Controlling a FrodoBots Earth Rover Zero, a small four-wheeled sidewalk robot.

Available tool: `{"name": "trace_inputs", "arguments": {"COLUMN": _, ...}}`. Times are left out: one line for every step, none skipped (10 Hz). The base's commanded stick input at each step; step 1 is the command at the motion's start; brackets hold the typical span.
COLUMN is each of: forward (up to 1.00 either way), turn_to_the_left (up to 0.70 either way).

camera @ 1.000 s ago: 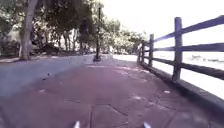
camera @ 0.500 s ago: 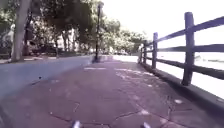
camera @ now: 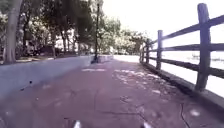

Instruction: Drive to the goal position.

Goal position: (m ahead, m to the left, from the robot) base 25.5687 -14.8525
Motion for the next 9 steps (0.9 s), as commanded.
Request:
{"name": "trace_inputs", "arguments": {"forward": 0.7, "turn_to_the_left": 0.0}}
{"name": "trace_inputs", "arguments": {"forward": 0.7, "turn_to_the_left": 0.0}}
{"name": "trace_inputs", "arguments": {"forward": 0.7, "turn_to_the_left": 0.0}}
{"name": "trace_inputs", "arguments": {"forward": 0.7, "turn_to_the_left": 0.0}}
{"name": "trace_inputs", "arguments": {"forward": 0.7, "turn_to_the_left": 0.0}}
{"name": "trace_inputs", "arguments": {"forward": 0.7, "turn_to_the_left": -0.35}}
{"name": "trace_inputs", "arguments": {"forward": 0.7, "turn_to_the_left": -0.35}}
{"name": "trace_inputs", "arguments": {"forward": 0.7, "turn_to_the_left": -0.35}}
{"name": "trace_inputs", "arguments": {"forward": 0.7, "turn_to_the_left": -0.28}}
